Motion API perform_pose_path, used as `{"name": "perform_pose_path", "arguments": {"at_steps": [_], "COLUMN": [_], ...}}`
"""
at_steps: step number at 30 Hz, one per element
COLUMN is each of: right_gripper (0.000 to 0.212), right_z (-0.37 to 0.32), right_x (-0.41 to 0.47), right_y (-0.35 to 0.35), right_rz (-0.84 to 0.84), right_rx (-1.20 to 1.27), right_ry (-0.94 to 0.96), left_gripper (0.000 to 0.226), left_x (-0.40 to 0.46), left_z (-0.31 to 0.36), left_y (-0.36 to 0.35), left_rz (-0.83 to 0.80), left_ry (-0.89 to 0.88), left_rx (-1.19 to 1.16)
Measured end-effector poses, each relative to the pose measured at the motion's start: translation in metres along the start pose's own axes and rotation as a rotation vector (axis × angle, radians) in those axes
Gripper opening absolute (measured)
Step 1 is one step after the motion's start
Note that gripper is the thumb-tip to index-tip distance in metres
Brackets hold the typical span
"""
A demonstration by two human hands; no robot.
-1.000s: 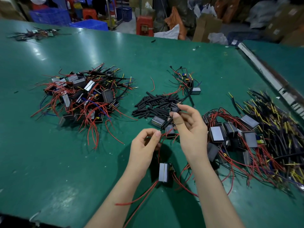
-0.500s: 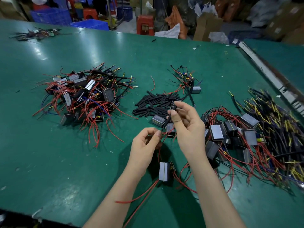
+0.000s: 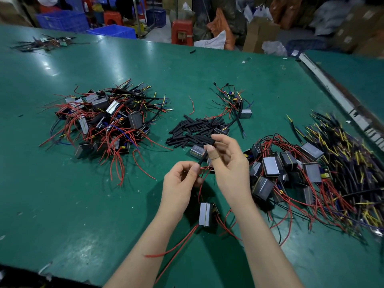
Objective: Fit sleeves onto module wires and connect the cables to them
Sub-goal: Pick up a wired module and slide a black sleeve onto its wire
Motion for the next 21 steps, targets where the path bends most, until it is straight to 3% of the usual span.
{"name": "perform_pose_path", "arguments": {"at_steps": [5, 9, 16, 18, 21], "right_gripper": [0.030, 0.032, 0.026, 0.024, 0.024], "right_z": [0.006, 0.009, 0.024, 0.026, 0.024], "right_x": [-0.005, 0.000, 0.002, 0.000, -0.001], "right_y": [-0.007, -0.003, 0.008, 0.010, 0.011], "right_rz": [-0.014, -0.092, 0.121, 0.125, 0.080], "right_rx": [-0.007, -0.067, 0.028, 0.032, 0.054], "right_ry": [-0.023, -0.064, -0.224, -0.235, -0.213], "left_gripper": [0.018, 0.026, 0.037, 0.040, 0.039], "left_x": [0.002, 0.002, -0.002, -0.003, -0.001], "left_z": [-0.002, -0.002, 0.000, -0.001, -0.004], "left_y": [-0.001, -0.001, 0.010, 0.011, 0.012], "left_rz": [0.072, 0.000, -0.182, -0.248, -0.180], "left_ry": [0.019, 0.016, -0.192, -0.199, -0.131], "left_rx": [-0.076, -0.095, 0.466, 0.502, 0.413]}}
Point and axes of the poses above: each hand's wrist, its own x-axis towards the middle knuckle, its own y-axis out of the back of the hand, z = x × y, the point moved 1 cm from there along x, towards the middle knuckle, and after that the axes turned 10 degrees about -y, right-handed, at the moved point
